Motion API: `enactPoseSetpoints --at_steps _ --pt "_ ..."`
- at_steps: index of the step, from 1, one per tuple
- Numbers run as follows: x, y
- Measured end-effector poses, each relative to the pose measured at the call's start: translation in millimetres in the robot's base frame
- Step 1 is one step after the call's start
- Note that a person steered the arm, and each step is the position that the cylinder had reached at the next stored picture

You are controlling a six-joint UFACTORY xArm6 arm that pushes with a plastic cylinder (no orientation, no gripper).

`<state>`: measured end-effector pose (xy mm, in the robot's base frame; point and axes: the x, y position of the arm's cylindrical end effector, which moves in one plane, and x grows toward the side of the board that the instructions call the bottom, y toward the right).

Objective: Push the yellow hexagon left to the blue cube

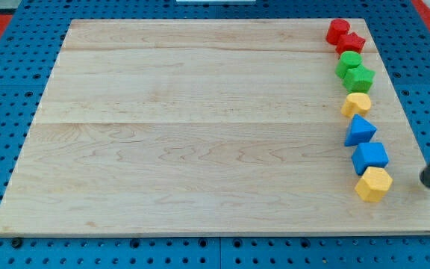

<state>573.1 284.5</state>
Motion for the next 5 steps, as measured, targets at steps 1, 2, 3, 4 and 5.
enactPoseSetpoints --at_steps 1,2,3,4,5 --pt "6.4 -52.3" --pt "-16.5 -173.5" --pt "-40.6 -229.5" --pt "-31.2 -194.7" --pt "-34.1 -163.5"
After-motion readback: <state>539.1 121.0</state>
